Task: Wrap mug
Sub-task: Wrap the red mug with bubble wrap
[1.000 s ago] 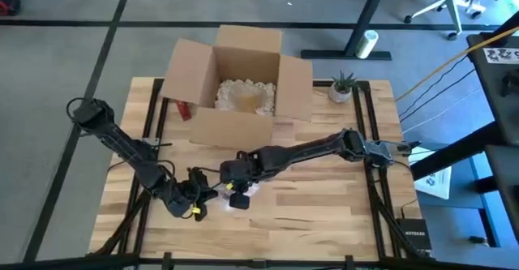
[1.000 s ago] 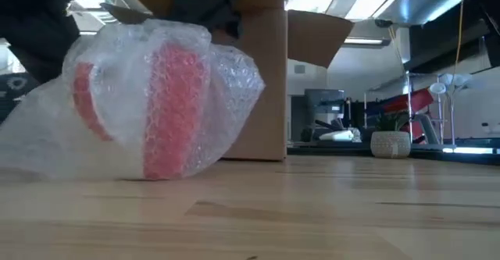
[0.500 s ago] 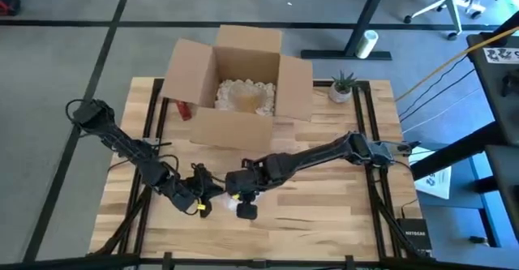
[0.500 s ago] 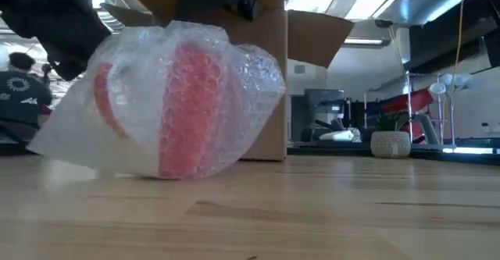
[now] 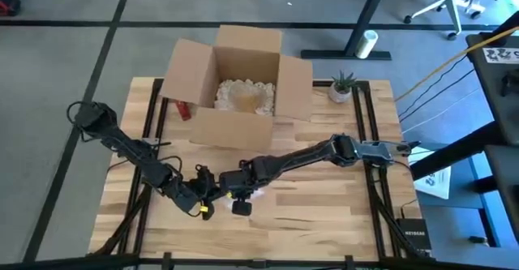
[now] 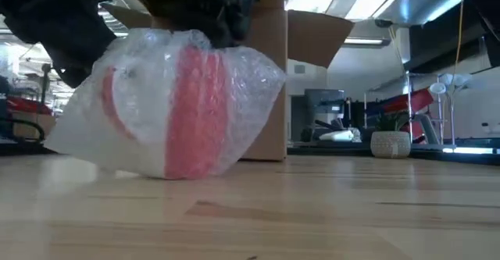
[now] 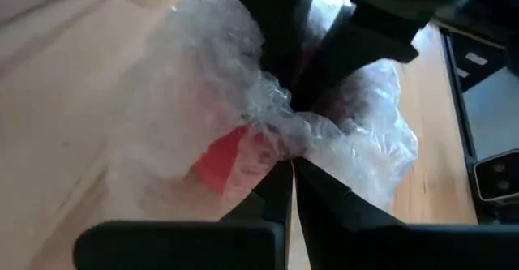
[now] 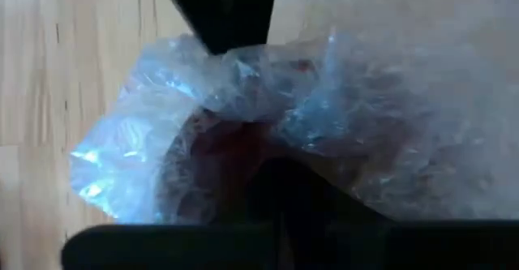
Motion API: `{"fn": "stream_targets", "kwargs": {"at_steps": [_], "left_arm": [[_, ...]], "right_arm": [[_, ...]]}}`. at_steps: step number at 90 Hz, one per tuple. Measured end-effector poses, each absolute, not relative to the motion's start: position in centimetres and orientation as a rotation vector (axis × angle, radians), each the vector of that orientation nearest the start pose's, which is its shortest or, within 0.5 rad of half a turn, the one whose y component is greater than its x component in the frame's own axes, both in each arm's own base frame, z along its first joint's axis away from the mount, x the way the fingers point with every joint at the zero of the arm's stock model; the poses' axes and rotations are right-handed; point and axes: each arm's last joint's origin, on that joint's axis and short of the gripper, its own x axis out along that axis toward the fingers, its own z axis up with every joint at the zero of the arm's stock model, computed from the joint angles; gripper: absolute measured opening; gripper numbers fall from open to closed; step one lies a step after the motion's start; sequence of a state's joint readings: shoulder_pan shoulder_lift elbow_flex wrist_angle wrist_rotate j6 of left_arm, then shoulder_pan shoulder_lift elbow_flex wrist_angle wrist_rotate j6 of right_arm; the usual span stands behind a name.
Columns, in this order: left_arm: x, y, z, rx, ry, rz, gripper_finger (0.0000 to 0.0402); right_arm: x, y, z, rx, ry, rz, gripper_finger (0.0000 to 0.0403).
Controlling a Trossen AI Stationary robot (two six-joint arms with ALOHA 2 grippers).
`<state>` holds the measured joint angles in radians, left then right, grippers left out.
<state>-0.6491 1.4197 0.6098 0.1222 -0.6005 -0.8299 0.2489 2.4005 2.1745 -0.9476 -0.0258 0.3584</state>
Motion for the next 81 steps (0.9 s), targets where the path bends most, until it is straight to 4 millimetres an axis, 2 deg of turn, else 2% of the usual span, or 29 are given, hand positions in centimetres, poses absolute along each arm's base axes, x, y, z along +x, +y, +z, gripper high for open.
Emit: {"fn": "stream_targets", "kwargs": {"at_steps": [20, 38, 53, 64, 81], "left_arm": [[22.2, -14.3, 17.0, -0.388, 0.533, 0.184, 0.0], [22.2, -14.3, 17.0, -0.395, 0.536, 0.181, 0.0], [22.3, -14.2, 17.0, -0.391, 0.536, 0.182, 0.0], [22.3, -14.2, 17.0, -0.391, 0.535, 0.182, 0.0], [22.3, -14.2, 17.0, -0.392, 0.528, 0.185, 0.0]], "right_arm": [[49.2, 12.6, 20.4, 0.171, 1.157, 0.053, 0.0], [49.2, 12.2, 18.9, 0.195, 1.185, 0.081, 0.0], [49.2, 12.0, 18.9, 0.206, 1.187, 0.09, 0.0], [49.3, 12.0, 19.9, 0.194, 1.187, 0.085, 0.0], [49.2, 11.9, 23.4, 0.148, 1.162, 0.051, 0.0]]}}
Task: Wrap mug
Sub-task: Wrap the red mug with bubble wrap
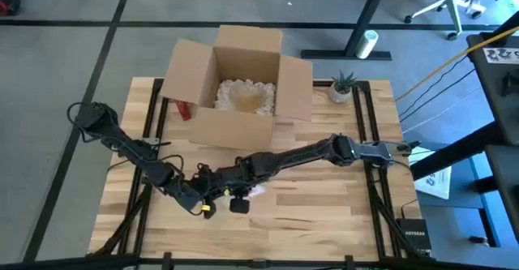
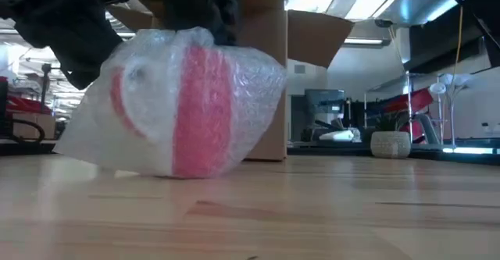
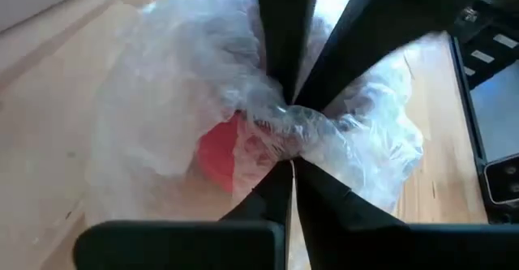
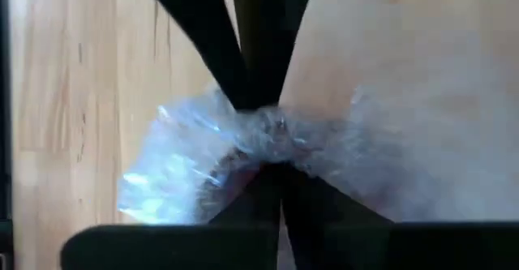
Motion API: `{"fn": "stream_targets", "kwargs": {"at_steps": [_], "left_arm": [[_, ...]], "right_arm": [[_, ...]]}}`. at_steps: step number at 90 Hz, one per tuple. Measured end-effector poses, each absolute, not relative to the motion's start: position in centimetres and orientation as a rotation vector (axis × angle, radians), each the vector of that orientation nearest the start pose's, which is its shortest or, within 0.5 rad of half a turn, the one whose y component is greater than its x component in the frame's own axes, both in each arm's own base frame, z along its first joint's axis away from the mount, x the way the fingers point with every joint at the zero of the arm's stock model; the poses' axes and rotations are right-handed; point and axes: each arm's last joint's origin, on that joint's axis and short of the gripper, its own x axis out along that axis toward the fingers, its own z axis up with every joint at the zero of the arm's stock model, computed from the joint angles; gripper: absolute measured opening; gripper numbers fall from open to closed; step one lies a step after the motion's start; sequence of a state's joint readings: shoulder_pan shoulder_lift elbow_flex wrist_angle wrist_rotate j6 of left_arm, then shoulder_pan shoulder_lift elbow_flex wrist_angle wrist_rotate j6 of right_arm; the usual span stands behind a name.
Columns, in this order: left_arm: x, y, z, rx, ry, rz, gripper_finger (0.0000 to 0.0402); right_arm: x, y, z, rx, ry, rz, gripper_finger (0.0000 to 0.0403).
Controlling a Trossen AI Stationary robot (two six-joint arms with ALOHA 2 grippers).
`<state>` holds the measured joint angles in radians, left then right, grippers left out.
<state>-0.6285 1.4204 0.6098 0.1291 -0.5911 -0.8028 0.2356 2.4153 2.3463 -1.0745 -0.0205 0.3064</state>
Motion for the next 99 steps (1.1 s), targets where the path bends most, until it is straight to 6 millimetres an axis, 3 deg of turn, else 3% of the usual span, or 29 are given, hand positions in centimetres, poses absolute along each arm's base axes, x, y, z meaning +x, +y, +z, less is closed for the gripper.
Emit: {"fn": "stream_targets", "kwargs": {"at_steps": [26, 56, 87, 99], "left_arm": [[22.4, -14.1, 17.1, -0.393, 0.528, 0.188, 0.0], [23.2, -14.0, 17.6, -0.383, 0.465, 0.151, 0.0], [25.5, -14.5, 14.8, -0.427, 0.483, 0.061, 0.0], [25.3, -14.8, 15.1, -0.413, 0.471, 0.036, 0.0]], "right_arm": [[47.5, 11.6, 25.9, 0.103, 1.169, -0.004, 0.0], [46.7, 13.0, 26.6, 0.107, 1.203, 0.042, 0.0], [46.4, 13.1, 26.5, 0.135, 1.227, 0.02, 0.0], [46.4, 13.1, 26.5, 0.148, 1.224, 0.012, 0.0]]}}
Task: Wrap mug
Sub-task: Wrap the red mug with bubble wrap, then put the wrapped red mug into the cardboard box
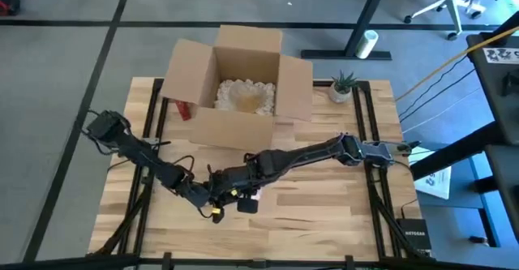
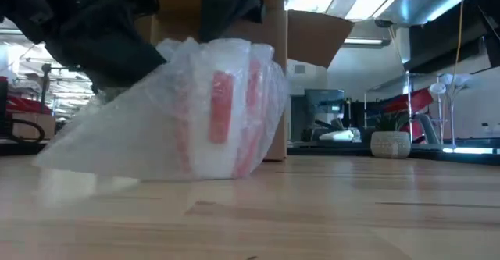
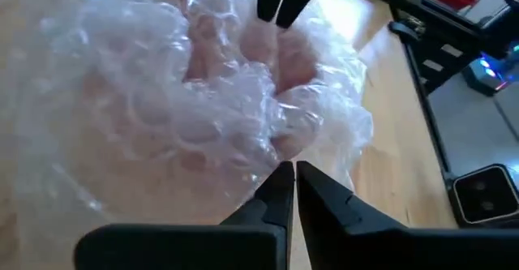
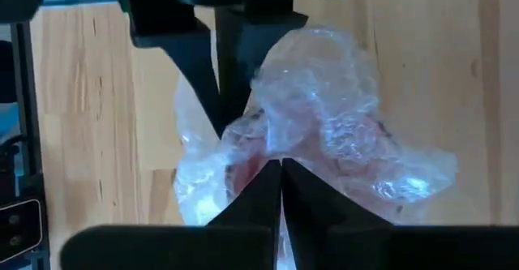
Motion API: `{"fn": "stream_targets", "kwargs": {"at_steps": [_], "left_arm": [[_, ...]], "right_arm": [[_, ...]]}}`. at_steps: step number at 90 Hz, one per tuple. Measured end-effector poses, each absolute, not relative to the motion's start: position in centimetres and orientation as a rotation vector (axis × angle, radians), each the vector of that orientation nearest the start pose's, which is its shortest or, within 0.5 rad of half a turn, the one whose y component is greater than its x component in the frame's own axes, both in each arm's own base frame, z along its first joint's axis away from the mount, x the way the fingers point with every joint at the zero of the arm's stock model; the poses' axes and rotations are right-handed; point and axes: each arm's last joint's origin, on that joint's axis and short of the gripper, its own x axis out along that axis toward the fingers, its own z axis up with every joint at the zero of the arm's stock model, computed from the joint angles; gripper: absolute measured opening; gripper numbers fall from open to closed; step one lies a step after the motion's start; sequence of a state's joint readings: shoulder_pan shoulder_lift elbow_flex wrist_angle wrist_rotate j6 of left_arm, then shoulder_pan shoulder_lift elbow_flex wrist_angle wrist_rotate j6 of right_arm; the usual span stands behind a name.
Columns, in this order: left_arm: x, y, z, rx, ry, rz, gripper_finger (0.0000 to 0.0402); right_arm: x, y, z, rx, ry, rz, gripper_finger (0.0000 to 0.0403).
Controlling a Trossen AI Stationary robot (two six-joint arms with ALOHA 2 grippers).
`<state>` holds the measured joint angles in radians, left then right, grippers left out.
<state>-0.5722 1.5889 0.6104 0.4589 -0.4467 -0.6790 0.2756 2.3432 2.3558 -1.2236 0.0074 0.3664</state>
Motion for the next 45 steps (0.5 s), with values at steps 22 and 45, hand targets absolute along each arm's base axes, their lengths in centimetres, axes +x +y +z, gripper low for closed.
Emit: {"fn": "stream_targets", "kwargs": {"at_steps": [22, 45], "left_arm": [[23.4, -15.8, 18.5, -0.334, 0.398, -0.084, 0.0], [20.6, -15.5, 20.0, -0.274, 0.47, -0.039, 0.0]], "right_arm": [[46.7, 13.2, 26.6, 0.16, 1.194, 0.016, 0.0], [47.3, 13.4, 26.9, 0.195, 1.136, 0.052, 0.001]]}}
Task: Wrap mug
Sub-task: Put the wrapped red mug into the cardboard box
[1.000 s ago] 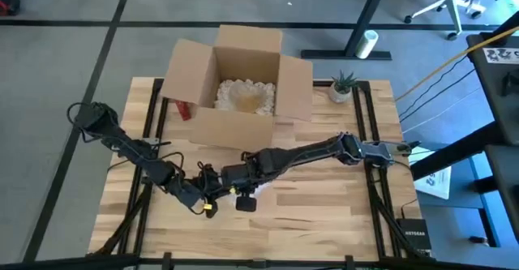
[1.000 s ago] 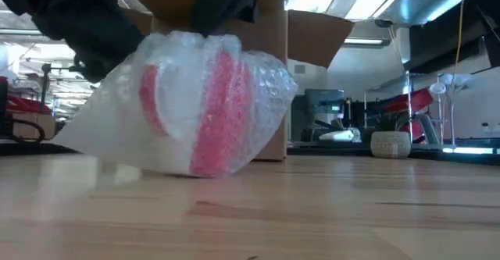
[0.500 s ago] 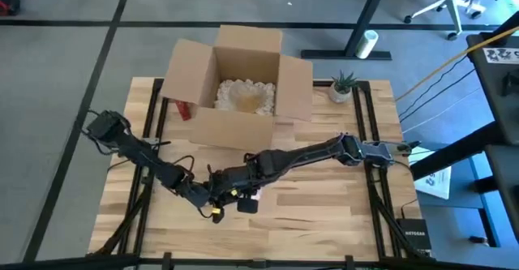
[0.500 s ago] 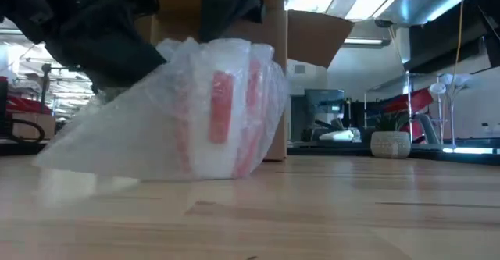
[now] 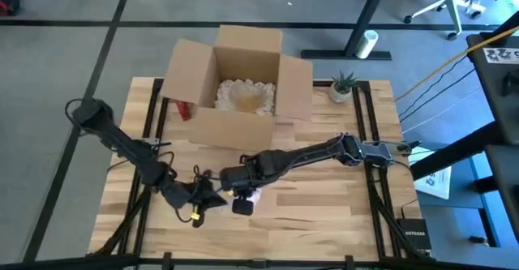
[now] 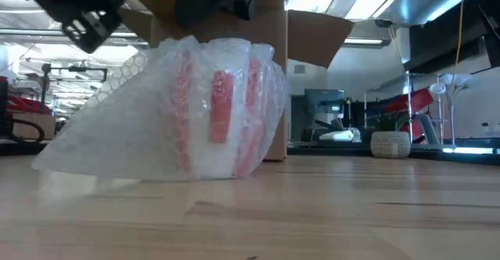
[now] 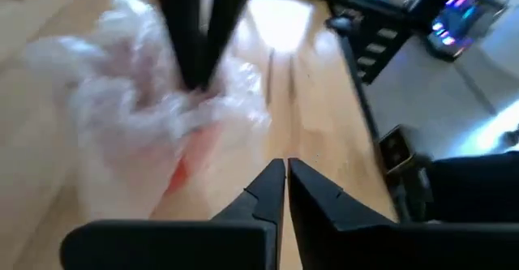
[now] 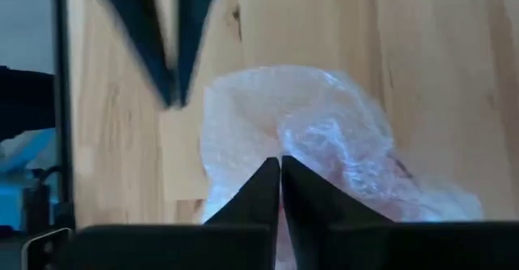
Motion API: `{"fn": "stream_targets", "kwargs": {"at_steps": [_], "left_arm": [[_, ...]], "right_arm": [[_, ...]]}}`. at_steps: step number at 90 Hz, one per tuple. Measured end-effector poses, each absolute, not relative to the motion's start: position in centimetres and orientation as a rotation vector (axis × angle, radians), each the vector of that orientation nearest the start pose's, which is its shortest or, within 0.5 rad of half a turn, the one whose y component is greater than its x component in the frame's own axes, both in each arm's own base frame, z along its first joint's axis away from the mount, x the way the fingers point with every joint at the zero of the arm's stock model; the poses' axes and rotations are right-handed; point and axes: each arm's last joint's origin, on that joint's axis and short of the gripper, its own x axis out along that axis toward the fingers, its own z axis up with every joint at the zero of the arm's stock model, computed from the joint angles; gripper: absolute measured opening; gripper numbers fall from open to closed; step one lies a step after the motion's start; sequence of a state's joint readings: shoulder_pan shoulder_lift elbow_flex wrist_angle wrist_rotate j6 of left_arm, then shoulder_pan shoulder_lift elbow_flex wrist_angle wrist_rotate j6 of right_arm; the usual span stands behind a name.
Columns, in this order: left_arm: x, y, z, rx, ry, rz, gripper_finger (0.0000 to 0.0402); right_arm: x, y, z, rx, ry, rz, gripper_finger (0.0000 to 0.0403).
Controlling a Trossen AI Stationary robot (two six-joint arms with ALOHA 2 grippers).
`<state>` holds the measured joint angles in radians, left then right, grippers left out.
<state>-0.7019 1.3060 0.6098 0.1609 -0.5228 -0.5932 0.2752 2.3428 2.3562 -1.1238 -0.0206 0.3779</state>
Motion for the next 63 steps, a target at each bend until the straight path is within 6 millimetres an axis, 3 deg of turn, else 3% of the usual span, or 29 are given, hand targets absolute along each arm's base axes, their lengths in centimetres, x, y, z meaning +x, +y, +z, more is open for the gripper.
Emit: {"fn": "stream_targets", "kwargs": {"at_steps": [20, 39, 63], "left_arm": [[18.7, -15.2, 20.0, -0.251, 0.549, 0.023, 0.0], [18.0, -15.2, 19.9, -0.242, 0.578, 0.031, 0.0], [17.6, -15.7, 19.9, -0.248, 0.582, 0.009, 0.0]], "right_arm": [[47.2, 13.4, 26.7, 0.252, 1.153, 0.018, 0.0066], [47.3, 13.4, 26.7, 0.3, 1.148, -0.01, 0.0122], [47.8, 13.5, 24.5, 0.319, 1.199, -0.052, 0.014]]}}
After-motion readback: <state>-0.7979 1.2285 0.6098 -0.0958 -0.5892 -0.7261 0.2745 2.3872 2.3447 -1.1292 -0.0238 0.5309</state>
